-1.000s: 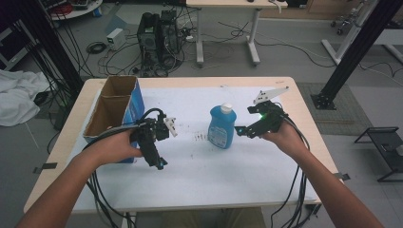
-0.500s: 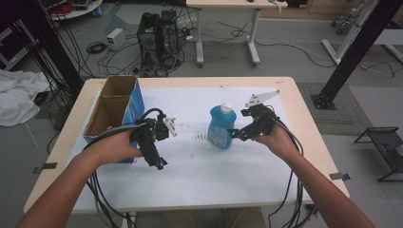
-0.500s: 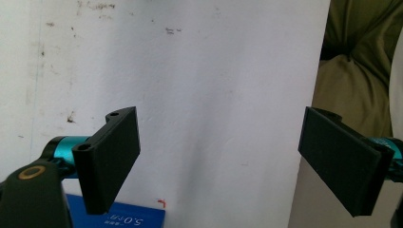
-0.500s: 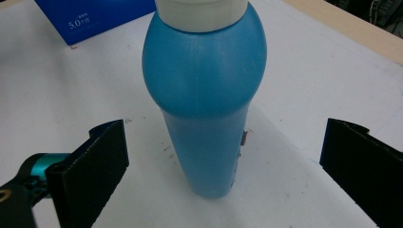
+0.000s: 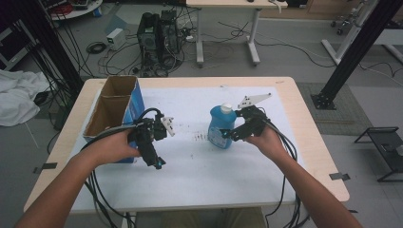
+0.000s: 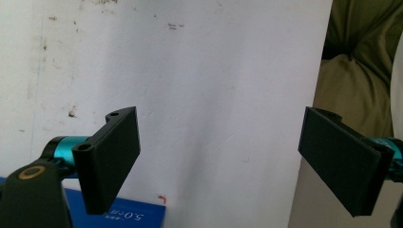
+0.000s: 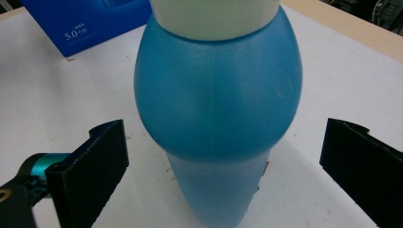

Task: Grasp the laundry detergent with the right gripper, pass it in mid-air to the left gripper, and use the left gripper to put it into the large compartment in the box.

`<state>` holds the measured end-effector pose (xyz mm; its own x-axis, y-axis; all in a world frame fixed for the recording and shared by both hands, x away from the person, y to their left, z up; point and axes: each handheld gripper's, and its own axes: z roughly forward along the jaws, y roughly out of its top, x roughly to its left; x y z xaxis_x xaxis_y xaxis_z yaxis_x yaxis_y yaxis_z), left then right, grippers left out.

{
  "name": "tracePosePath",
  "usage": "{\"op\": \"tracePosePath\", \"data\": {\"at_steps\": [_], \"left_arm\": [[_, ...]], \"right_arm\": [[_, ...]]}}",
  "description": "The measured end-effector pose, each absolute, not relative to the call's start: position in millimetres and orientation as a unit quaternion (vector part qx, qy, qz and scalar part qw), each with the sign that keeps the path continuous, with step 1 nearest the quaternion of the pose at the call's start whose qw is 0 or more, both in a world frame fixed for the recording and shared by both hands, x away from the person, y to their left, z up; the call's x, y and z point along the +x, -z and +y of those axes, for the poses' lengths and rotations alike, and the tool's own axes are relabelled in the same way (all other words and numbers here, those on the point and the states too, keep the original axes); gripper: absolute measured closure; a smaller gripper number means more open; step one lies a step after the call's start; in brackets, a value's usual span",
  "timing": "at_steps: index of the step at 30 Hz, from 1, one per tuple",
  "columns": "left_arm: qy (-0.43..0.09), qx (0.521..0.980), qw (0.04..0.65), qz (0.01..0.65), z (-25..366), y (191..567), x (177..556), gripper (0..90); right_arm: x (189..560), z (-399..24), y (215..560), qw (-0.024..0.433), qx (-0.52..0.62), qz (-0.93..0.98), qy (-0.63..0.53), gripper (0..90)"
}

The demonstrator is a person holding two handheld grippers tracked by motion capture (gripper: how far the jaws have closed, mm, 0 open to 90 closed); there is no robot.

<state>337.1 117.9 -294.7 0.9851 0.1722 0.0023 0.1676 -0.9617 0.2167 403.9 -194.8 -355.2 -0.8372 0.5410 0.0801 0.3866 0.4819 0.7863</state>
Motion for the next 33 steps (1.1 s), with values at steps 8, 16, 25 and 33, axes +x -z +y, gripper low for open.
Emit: {"op": "tracePosePath", "data": {"at_steps": [8,16,25,33], "left_arm": [[-0.011,0.99,0.108,0.087,118.4,295.6,337.9,13.8],[-0.009,0.99,0.112,0.087,118.3,296.7,338.4,13.8],[-0.008,0.99,0.109,0.086,118.0,297.2,338.5,13.8],[-0.007,0.99,0.107,0.087,119.0,297.5,339.0,13.8]], "right_arm": [[402.1,-189.6,359.4,0.098,0.271,0.85,-0.44,1.2],[401.6,-186.5,367.6,0.108,0.272,0.844,-0.449,1.2],[400.1,-182.3,374.3,0.115,0.273,0.838,-0.458,2.5],[397.5,-183.1,379.7,0.124,0.279,0.827,-0.472,3.1]]}}
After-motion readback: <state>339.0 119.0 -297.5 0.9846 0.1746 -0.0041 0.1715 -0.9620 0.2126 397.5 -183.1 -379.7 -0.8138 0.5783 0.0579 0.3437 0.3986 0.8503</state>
